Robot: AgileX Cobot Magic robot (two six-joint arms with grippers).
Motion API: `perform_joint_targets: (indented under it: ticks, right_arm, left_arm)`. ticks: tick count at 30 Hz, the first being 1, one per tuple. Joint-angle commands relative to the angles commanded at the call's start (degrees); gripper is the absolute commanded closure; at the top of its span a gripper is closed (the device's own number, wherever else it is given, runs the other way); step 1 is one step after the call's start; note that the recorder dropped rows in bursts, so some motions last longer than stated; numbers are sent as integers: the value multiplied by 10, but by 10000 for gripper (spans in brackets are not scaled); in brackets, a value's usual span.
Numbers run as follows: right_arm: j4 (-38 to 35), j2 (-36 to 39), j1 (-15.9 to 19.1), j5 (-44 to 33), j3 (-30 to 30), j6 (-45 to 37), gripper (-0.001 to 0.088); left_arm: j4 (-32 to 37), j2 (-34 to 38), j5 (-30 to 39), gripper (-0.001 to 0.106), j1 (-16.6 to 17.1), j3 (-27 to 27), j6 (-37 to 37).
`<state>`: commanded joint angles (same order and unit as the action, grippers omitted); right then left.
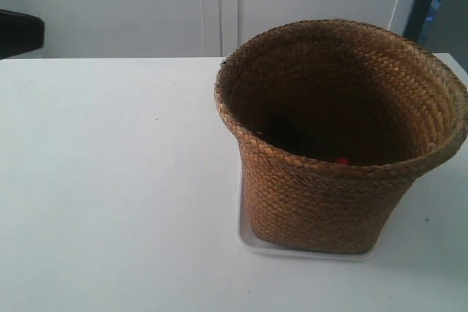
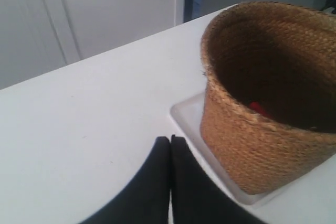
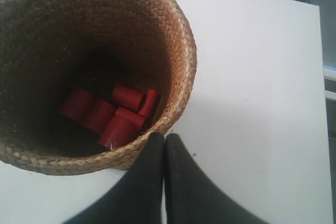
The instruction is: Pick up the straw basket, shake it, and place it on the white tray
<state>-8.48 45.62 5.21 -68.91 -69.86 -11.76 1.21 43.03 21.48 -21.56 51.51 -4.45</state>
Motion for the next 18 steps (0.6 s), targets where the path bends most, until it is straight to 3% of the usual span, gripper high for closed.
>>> perform_joint_targets:
  ticks: [3,7,13,18]
  right_arm:
    - [0,0,0,0,0,0,865]
    - [0,0,0,0,0,0,865]
    - [0,0,0,0,0,0,865]
    - [0,0,0,0,0,0,865]
  left_arm:
    - [0,-15,4,1046,65,-17,4]
    - [0,-46,-48,1046,129,-72,7]
    - [2,-115,-144,1046,184,-189,24]
    - [2,-183,-232,1046,204,-288,76]
